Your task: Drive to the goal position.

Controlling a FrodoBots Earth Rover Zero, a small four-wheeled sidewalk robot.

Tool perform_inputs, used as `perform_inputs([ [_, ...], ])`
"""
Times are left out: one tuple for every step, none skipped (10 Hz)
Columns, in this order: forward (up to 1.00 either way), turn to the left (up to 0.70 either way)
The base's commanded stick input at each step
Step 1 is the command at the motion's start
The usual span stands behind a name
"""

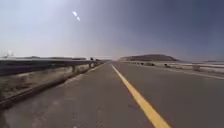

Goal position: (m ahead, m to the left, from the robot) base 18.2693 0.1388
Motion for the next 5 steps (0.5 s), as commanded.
perform_inputs([
  [0.5,0.0],
  [0.5,0.0],
  [0.5,0.0],
  [0.5,0.0],
  [0.5,0.0],
])
